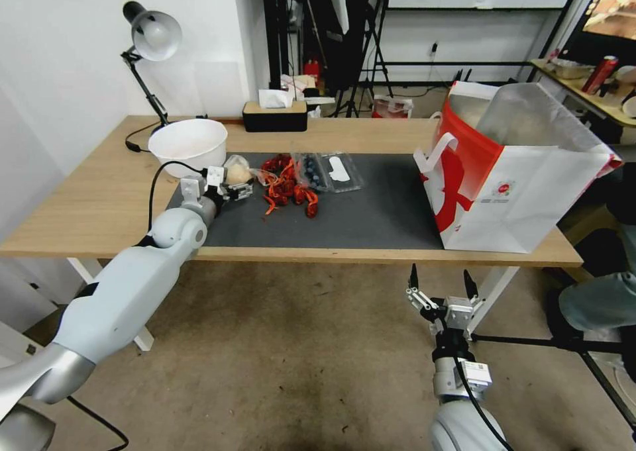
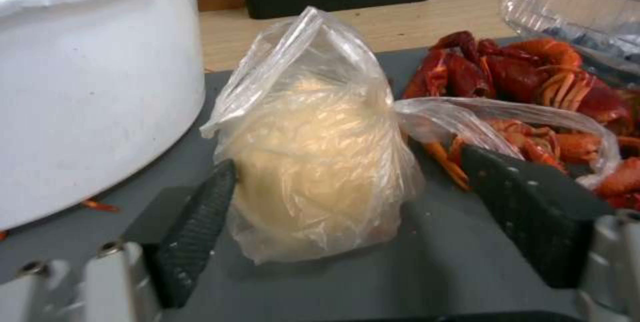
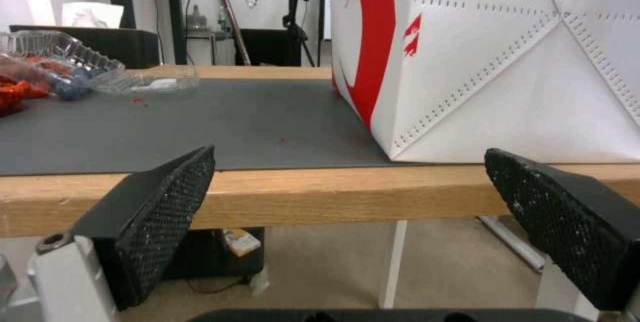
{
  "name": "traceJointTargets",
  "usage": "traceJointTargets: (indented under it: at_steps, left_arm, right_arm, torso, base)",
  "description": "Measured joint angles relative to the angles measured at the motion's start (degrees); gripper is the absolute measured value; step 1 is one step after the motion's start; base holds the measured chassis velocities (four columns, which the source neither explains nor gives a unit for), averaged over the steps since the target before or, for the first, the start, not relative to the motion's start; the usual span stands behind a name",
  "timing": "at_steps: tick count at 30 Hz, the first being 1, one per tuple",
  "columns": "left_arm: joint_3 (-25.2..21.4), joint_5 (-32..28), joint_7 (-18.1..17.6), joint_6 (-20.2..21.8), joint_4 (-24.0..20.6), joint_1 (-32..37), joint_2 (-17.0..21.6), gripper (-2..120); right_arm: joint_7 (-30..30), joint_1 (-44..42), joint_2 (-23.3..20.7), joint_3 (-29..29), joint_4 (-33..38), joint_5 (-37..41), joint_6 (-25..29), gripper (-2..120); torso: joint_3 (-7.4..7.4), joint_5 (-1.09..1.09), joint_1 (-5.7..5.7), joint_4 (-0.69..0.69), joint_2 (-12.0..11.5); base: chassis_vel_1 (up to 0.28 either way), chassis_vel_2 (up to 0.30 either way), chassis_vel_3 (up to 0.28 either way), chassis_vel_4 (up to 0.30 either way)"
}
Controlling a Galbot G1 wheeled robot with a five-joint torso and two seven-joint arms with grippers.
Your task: Pick up the trash from the table and place it into the takeout bag.
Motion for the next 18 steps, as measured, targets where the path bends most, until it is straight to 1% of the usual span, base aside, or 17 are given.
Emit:
traceJointTargets:
  at_steps: [1, 2, 3, 4, 5, 6, 7, 8, 9, 10, 11, 16, 17, 18]
  left_arm:
    - [0.2, 0.0, 0.0, -0.1, 0.3, -0.3, -0.1, 81]
    - [0.2, 0.0, 0.0, -0.1, 0.3, -0.3, -0.1, 81]
    - [0.4, 0.0, 0.0, -0.3, 0.7, -0.6, -0.2, 74]
    - [0.4, 0.0, 0.0, -0.3, 0.9, -0.7, -0.2, 71]
    - [0.4, 0.0, 0.0, -0.3, 0.9, -0.7, -0.2, 71]
    - [0.6, 0.0, 0.0, -0.4, 1.2, -0.9, -0.2, 64]
    - [0.6, 0.1, 0.0, -0.4, 1.4, -1.0, -0.2, 61]
    - [0.7, 0.1, 0.0, -0.4, 1.6, -1.1, -0.2, 56]
    - [0.7, 0.1, 0.0, -0.4, 1.6, -1.1, -0.2, 56]
    - [0.9, 0.2, 0.1, -0.5, 2.1, -1.3, -0.2, 49]
    - [1.1, 0.3, 0.2, -0.5, 2.4, -1.5, -0.2, 47]
    - [1.7, 0.6, 0.7, -0.6, 3.6, -2.1, -0.3, 45]
    - [1.8, 0.7, 0.9, -0.7, 3.8, -2.2, -0.4, 42]
    - [1.8, 0.7, 0.9, -0.7, 3.8, -2.2, -0.4, 42]
  right_arm:
    - [0.0, 0.0, 0.0, 0.0, 0.0, 0.0, 0.0, 100]
    - [0.0, 0.0, 0.0, 0.0, 0.0, 0.0, 0.0, 100]
    - [0.0, 0.1, -0.1, 0.1, 0.0, 0.0, 0.0, 100]
    - [0.0, 0.1, -0.1, 0.1, 0.0, 0.1, 0.0, 100]
    - [0.0, 0.1, -0.1, 0.1, 0.0, 0.1, 0.0, 100]
    - [0.1, 0.1, -0.2, 0.1, -0.1, 0.1, 0.0, 100]
    - [0.1, 0.1, -0.2, 0.1, -0.1, 0.1, 0.0, 100]
    - [0.1, 0.1, -0.2, 0.2, -0.1, 0.1, 0.0, 100]
    - [0.1, 0.1, -0.2, 0.2, -0.1, 0.1, 0.0, 100]
    - [0.1, 0.0, -0.2, 0.2, -0.2, 0.1, 0.1, 100]
    - [0.1, 0.0, -0.1, 0.2, -0.2, 0.1, 0.1, 100]
    - [0.1, 0.1, -0.1, 0.2, -0.5, 0.2, 0.2, 100]
    - [0.1, 0.2, -0.1, 0.2, -0.5, 0.2, 0.2, 100]
    - [0.1, 0.2, -0.1, 0.2, -0.5, 0.2, 0.2, 100]
  torso:
    - [0.00, 0.00, 0.00, 0.00, 0.0]
    - [0.00, 0.00, 0.00, 0.00, 0.0]
    - [0.00, 0.00, 0.00, 0.01, 0.0]
    - [0.00, 0.00, 0.00, 0.00, 0.0]
    - [0.00, 0.00, 0.00, 0.00, 0.0]
    - [0.00, 0.00, 0.00, 0.01, 0.0]
    - [0.00, 0.00, 0.00, 0.01, 0.0]
    - [0.00, 0.00, 0.00, 0.01, 0.0]
    - [0.00, 0.00, 0.00, 0.01, 0.0]
    - [0.00, 0.00, 0.00, 0.01, 0.0]
    - [0.00, 0.00, 0.00, 0.00, 0.0]
    - [0.00, 0.00, 0.00, 0.01, 0.0]
    - [0.00, 0.00, 0.00, 0.01, 0.0]
    - [0.00, 0.00, 0.00, 0.01, 0.0]
  base:
    - [0.000, 0.000, 0.000, 0.000]
    - [0.000, 0.000, 0.000, 0.000]
    - [0.000, 0.000, 0.000, 0.000]
    - [0.000, 0.000, 0.000, 0.000]
    - [0.000, 0.000, 0.000, 0.000]
    - [0.000, 0.000, 0.000, 0.000]
    - [0.000, 0.000, 0.000, 0.000]
    - [0.000, 0.000, 0.000, 0.000]
    - [0.000, 0.000, 0.000, 0.000]
    - [0.000, 0.000, 0.000, 0.000]
    - [0.000, 0.000, 0.000, 0.000]
    - [0.000, 0.000, 0.000, 0.000]
    - [0.000, 0.000, 0.000, 0.000]
    - [0.000, 0.000, 0.000, 0.000]
